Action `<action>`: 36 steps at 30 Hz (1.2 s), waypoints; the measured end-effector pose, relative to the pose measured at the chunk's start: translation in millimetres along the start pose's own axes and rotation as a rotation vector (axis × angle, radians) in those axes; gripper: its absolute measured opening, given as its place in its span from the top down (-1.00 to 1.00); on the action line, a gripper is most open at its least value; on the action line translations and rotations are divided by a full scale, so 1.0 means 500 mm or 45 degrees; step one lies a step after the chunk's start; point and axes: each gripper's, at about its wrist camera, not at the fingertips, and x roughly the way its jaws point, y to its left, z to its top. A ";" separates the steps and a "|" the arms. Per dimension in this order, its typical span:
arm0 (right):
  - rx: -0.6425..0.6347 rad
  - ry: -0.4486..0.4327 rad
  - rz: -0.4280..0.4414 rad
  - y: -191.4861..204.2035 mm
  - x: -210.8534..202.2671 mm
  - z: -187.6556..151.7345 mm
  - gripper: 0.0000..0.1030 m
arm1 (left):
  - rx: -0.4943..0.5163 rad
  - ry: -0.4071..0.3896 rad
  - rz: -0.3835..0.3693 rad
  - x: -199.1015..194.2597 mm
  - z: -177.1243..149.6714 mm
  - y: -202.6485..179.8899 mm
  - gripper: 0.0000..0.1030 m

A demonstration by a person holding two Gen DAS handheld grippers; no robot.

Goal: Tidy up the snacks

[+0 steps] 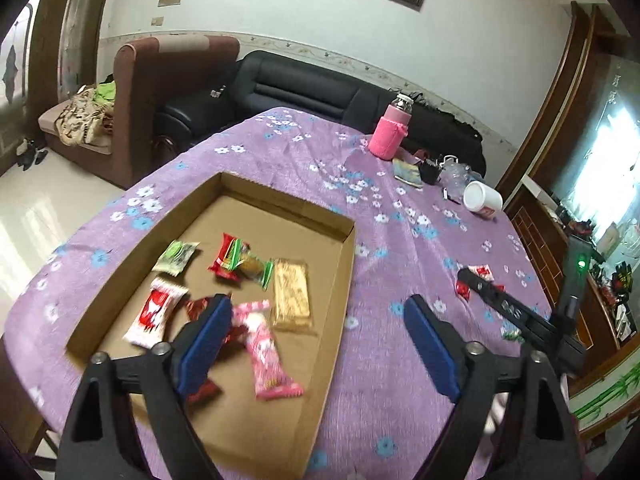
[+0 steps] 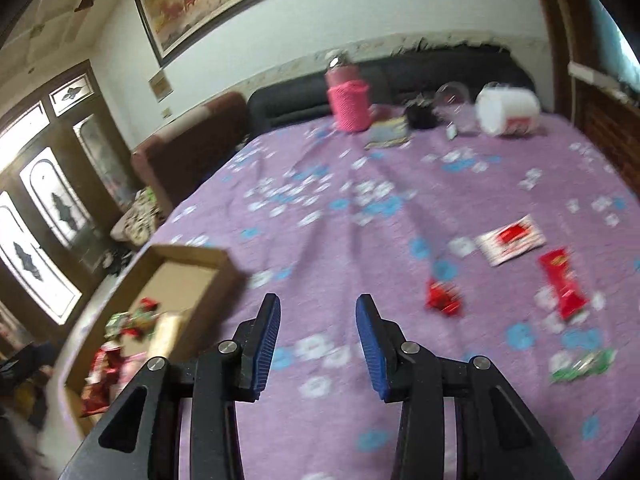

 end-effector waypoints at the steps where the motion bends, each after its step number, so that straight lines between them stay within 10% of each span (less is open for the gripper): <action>1: -0.004 -0.032 -0.029 -0.011 -0.003 -0.005 0.18 | -0.002 -0.007 0.006 -0.014 -0.005 0.002 -0.74; 20: 0.063 -0.090 -0.170 -0.086 0.008 -0.033 0.18 | -0.082 -0.321 0.474 -0.248 0.016 0.094 -0.74; 36: 0.091 -0.057 -0.157 -0.094 0.008 -0.036 0.18 | -0.193 -0.362 0.525 -0.312 -0.042 0.118 -0.74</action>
